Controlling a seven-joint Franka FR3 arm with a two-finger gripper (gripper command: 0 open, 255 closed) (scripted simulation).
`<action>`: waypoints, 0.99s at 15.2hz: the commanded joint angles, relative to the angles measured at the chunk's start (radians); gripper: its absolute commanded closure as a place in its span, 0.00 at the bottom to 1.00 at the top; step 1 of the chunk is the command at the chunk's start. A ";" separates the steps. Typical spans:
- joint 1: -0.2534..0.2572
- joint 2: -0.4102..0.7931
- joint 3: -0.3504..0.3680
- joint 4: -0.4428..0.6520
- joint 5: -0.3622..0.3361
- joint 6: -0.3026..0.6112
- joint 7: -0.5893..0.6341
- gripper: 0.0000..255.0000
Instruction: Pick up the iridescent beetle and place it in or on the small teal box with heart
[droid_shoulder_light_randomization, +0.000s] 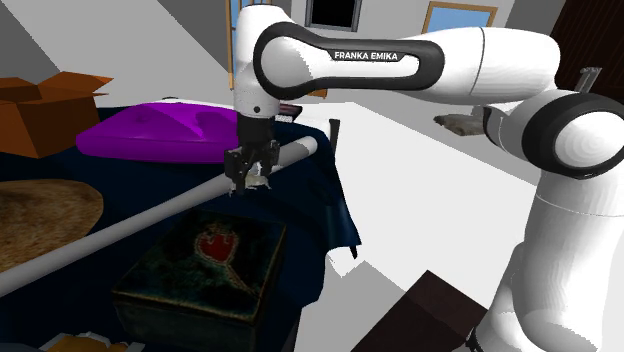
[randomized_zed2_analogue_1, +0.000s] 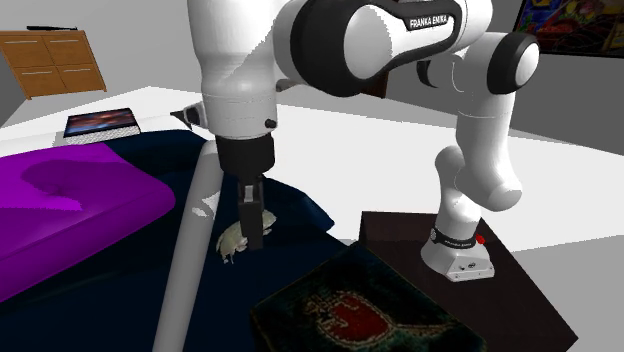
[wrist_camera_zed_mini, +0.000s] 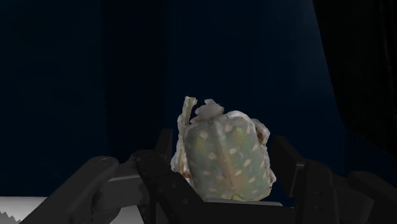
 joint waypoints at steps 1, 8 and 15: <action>0.003 0.007 0.001 0.038 -0.003 -0.031 0.003 1.00; 0.014 0.038 0.004 0.174 -0.014 -0.138 0.010 1.00; 0.034 0.091 0.007 0.347 -0.034 -0.259 0.021 1.00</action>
